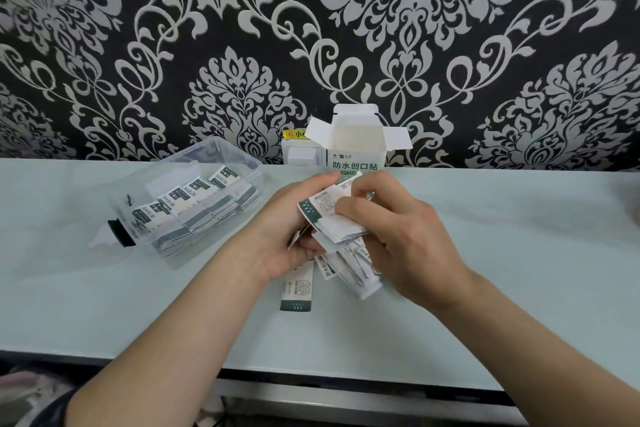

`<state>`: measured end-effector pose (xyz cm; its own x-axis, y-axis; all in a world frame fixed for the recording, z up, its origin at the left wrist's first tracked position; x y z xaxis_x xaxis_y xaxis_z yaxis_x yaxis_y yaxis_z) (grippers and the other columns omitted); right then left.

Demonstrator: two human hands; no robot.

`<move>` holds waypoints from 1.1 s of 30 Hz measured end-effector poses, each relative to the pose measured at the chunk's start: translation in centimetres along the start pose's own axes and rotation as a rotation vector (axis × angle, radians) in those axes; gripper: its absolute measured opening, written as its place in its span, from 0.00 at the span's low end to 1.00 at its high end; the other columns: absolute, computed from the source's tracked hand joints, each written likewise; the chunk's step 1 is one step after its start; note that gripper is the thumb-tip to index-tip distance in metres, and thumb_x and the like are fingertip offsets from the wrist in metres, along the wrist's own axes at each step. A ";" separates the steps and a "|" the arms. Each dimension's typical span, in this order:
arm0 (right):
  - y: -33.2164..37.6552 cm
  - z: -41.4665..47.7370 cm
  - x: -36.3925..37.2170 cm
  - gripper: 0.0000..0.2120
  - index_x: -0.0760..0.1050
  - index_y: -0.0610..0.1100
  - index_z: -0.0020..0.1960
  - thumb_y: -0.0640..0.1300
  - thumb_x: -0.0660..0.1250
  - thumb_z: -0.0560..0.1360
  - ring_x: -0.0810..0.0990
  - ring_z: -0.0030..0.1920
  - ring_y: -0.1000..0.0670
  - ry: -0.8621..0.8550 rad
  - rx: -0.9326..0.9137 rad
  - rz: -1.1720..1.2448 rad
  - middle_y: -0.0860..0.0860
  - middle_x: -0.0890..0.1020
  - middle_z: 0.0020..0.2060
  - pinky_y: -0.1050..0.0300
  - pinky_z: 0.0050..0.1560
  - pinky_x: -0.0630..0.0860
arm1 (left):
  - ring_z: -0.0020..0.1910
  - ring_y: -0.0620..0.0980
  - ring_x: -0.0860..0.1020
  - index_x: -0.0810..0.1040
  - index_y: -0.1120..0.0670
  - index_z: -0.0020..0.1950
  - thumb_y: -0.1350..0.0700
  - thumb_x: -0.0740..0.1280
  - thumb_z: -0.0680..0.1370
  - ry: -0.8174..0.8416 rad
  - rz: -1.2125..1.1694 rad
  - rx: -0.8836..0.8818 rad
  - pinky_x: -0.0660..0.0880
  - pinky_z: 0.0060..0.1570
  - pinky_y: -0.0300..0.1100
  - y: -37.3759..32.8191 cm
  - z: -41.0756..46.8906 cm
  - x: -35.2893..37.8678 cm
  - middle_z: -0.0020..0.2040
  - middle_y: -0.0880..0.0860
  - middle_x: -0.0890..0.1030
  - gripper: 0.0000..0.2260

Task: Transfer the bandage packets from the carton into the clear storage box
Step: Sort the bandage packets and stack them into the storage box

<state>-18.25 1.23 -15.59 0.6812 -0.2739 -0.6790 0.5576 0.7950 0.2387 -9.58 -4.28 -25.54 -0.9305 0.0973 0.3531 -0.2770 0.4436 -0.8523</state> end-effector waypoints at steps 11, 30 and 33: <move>0.5 -0.2 0.7 0.13 0.79 0.41 0.49 0.37 0.57 0.71 0.72 0.33 0.41 0.047 -0.019 0.015 0.50 0.73 0.46 0.48 0.26 0.73 | 0.38 0.51 0.80 0.84 0.57 0.52 0.54 0.63 0.79 -0.024 0.138 0.176 0.75 0.41 0.44 -2.6 -0.5 -0.5 0.42 0.57 0.84 0.12; -4.9 -4.7 7.9 0.12 0.79 0.41 0.57 0.42 0.59 0.81 0.83 0.42 0.43 0.003 1.271 1.388 0.40 0.85 0.46 0.48 0.43 0.82 | 0.43 0.44 0.83 0.75 0.49 0.62 0.67 0.55 0.81 -0.255 0.183 0.524 0.80 0.45 0.39 -3.4 -2.2 1.4 0.48 0.51 0.83 0.18; -4.8 -4.6 8.0 0.15 0.79 0.43 0.59 0.47 0.56 0.82 0.82 0.51 0.42 -0.006 1.285 1.465 0.40 0.84 0.54 0.40 0.55 0.79 | 0.51 0.42 0.81 0.75 0.44 0.62 0.68 0.55 0.81 -0.232 0.328 0.582 0.79 0.55 0.43 -3.6 -2.3 2.4 0.54 0.49 0.82 0.21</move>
<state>-17.69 -2.30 -25.34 0.8653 0.1227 0.4860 -0.3946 -0.4312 0.8114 -10.29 -3.55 -20.70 -0.9971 -0.0763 0.0062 0.0038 -0.1311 -0.9914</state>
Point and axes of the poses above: each hand's wrist, its own z-axis towards the middle knuckle, its own x-axis out of the palm, y = z × x, the point moved 10 cm from there along z, towards the middle knuckle
